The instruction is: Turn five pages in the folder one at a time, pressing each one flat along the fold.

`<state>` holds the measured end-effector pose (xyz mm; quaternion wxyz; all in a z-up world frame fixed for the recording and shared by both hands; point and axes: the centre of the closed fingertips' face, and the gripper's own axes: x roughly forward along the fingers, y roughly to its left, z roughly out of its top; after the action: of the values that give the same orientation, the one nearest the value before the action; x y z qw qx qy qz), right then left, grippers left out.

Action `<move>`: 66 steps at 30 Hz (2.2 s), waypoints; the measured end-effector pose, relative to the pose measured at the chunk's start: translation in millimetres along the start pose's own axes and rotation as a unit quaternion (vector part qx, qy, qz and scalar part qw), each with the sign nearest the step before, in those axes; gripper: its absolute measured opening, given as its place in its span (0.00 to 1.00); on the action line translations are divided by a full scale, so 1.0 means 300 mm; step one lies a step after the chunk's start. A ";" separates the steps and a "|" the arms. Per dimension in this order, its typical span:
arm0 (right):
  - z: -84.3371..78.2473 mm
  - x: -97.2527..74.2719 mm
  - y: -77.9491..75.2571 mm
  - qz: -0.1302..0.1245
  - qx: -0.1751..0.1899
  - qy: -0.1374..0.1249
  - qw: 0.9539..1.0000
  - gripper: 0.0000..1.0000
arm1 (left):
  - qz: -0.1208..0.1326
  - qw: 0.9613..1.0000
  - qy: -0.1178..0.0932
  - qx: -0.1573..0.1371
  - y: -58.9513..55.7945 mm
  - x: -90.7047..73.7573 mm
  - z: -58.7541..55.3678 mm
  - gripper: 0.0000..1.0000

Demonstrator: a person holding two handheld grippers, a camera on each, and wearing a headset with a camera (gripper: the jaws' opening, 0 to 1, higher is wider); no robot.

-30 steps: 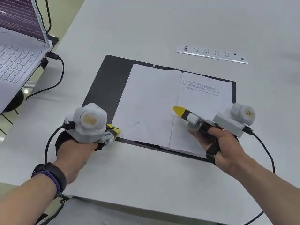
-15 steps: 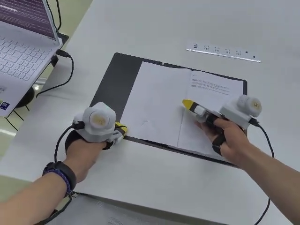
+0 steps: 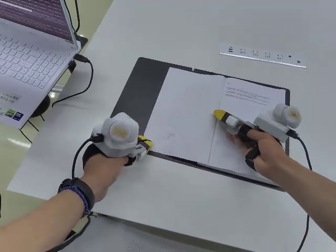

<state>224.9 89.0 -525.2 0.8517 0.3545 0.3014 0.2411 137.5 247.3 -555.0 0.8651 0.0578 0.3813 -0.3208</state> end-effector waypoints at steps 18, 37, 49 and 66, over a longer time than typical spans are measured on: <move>0.125 0.076 -0.041 -0.028 0.037 -0.063 0.997 0.00 | 0.004 1.000 -0.002 -0.006 0.013 0.012 -0.004 0.00; 0.263 0.171 -0.127 -0.061 0.075 -0.109 0.989 0.00 | 0.002 1.000 -0.006 -0.011 0.013 0.015 -0.004 0.00; 0.343 0.252 -0.239 -0.069 0.100 -0.124 0.985 0.00 | -0.003 1.000 -0.003 -0.002 0.014 0.014 -0.005 0.00; 0.295 0.241 -0.229 -0.049 0.080 -0.093 0.991 0.00 | -0.005 1.000 0.001 0.008 0.014 0.013 -0.005 0.00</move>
<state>349.8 50.1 -551.3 0.8556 0.4276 0.2559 0.1403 141.1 249.1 -559.4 0.8627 0.0631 0.3796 -0.3283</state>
